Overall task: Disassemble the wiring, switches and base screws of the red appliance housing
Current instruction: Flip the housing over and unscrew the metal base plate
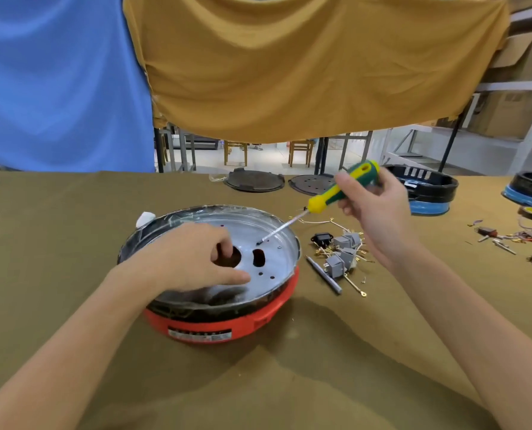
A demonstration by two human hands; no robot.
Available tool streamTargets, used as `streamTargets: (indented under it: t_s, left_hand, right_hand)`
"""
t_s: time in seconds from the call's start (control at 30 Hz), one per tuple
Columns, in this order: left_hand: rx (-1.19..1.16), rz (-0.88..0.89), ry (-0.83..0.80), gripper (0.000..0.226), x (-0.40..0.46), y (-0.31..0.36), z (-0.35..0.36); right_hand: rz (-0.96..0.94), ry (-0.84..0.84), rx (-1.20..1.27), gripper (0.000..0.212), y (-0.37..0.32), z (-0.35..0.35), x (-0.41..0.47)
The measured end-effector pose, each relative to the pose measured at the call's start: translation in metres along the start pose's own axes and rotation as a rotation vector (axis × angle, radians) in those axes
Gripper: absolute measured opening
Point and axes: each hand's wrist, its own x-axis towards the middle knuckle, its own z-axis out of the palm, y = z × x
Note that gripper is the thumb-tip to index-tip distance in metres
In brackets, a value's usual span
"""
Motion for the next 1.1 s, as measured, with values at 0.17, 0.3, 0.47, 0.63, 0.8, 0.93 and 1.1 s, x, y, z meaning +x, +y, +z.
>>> streamTargets:
  t_s: [0.17, 0.3, 0.47, 0.63, 0.8, 0.93, 1.1]
  left_hand:
    - [-0.062, 0.108, -0.258, 0.081, -0.001, 0.003, 0.004]
    - [-0.006, 0.065, -0.328, 0.08, -0.001, 0.003, 0.008]
    - [-0.102, 0.016, -0.055, 0.081, 0.001, -0.017, -0.011]
    - [-0.019, -0.49, 0.293, 0.049, 0.015, -0.075, -0.017]
    - [-0.202, -0.512, 0.261, 0.018, 0.018, -0.087, -0.015]
    - [-0.484, -0.5, 0.164, 0.018, -0.003, -0.067, -0.032]
    - [-0.557, -0.436, 0.048, 0.02, -0.043, -0.032, -0.035]
  right_hand:
    - [-0.258, -0.001, -0.107, 0.037, -0.018, 0.044, 0.028]
    - [-0.481, -0.084, -0.268, 0.038, -0.028, 0.068, 0.042]
    - [-0.518, -0.004, -0.25, 0.035, -0.02, 0.078, 0.051]
    - [-0.308, 0.111, -0.12, 0.031, -0.004, 0.07, 0.049]
    - [-0.181, 0.242, -0.07, 0.031, -0.01, 0.053, 0.044]
    - [-0.159, 0.288, -0.09, 0.027, -0.027, 0.038, 0.037]
    - [-0.161, 0.307, -0.096, 0.025, -0.041, 0.025, 0.029]
